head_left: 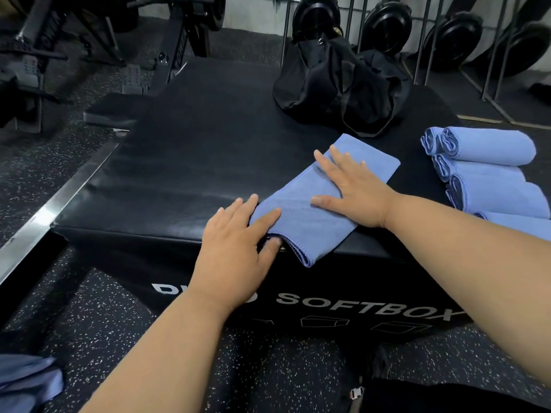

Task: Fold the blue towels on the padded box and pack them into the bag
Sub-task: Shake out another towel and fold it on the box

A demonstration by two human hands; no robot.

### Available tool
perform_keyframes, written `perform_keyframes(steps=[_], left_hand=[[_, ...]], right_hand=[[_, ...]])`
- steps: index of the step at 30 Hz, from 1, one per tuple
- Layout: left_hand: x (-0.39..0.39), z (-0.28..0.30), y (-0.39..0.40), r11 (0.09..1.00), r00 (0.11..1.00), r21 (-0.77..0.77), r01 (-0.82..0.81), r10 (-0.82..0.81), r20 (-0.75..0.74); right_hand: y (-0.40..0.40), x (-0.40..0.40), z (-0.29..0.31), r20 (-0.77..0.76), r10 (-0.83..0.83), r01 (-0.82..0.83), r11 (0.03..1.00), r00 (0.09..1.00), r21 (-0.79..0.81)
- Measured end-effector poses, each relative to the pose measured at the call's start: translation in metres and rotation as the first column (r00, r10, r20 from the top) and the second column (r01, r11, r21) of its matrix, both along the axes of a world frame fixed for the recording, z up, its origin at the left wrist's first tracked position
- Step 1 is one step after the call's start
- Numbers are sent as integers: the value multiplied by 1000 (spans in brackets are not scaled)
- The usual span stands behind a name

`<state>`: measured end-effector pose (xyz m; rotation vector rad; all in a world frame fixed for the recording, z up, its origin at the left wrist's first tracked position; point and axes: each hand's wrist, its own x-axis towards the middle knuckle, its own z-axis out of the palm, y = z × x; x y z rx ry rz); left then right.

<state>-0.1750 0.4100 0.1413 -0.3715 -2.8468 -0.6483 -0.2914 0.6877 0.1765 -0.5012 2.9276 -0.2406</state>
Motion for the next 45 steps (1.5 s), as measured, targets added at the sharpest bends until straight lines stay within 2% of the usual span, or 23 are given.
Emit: perform_keyframes(steps=[3, 5, 9, 11, 13, 16, 19, 25, 29, 32, 34, 39, 45], left_hand=[[-4, -4, -4, 992, 991, 123, 8, 9, -133], [-4, -2, -8, 982, 988, 187, 14, 15, -154], [2, 10, -7, 992, 1000, 128, 2, -1, -7], [4, 15, -5, 984, 998, 173, -45, 36, 50], [3, 18, -3, 968, 989, 209, -141, 130, 67], [-2, 18, 2, 957, 964, 129, -262, 253, 78], [-8, 20, 5, 949, 956, 118, -292, 286, 65], [-18, 30, 10, 931, 936, 128, -341, 325, 135], [-17, 38, 11, 906, 934, 236, -351, 320, 159], [-11, 43, 14, 844, 932, 402, -356, 292, 214], [-9, 46, 14, 817, 923, 438, -375, 284, 260], [-12, 46, 15, 836, 921, 414, -359, 245, 304], [-14, 36, 19, 887, 942, 329, -325, 273, 194]], right_hand=[[2, 1, 1, 3, 8, -8, 996, 1000, 83], [0, 1, 3, 6, 14, -14, 993, 1000, 115], [-6, 10, 6, -15, -35, 36, 996, 999, 79], [-13, 22, 9, -29, -75, 75, 997, 997, 15], [-21, 38, 9, -7, -117, 117, 992, 993, -40], [-28, 63, -1, -13, -119, 119, 993, 993, 13], [-31, 79, -7, -19, -143, 143, 990, 990, -15], [-32, 86, -8, -18, -139, 139, 990, 990, -3], [-30, 86, -5, -17, -133, 133, 991, 991, -8], [-20, 82, 0, 7, -114, 115, 992, 993, -62], [-10, 75, 4, 8, -121, 121, 989, 993, -86], [3, 51, 11, 24, -182, 184, 979, 983, -92], [11, 7, 17, 44, -311, 315, 938, 949, -147]])
